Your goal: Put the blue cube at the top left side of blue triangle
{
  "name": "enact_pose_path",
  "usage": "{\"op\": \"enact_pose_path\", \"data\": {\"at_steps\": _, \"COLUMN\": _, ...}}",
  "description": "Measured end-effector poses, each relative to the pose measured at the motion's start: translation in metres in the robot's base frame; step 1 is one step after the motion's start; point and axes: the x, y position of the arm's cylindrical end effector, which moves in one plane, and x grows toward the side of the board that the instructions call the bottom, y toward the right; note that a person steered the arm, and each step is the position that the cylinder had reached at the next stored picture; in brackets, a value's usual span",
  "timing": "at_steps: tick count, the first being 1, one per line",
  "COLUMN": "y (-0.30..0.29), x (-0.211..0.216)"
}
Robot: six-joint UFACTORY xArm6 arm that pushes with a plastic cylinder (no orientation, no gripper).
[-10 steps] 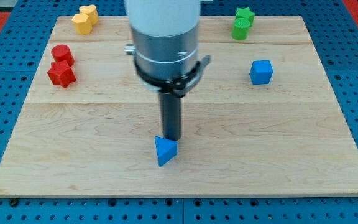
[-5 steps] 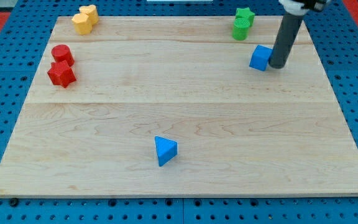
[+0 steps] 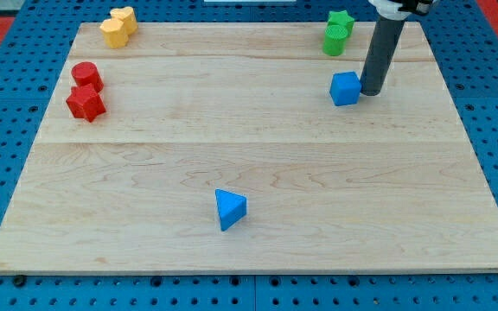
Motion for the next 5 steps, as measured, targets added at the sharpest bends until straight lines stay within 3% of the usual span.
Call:
{"op": "enact_pose_path", "data": {"at_steps": 3, "y": -0.027, "x": -0.021}}
{"op": "enact_pose_path", "data": {"at_steps": 5, "y": -0.071, "x": 0.043}}
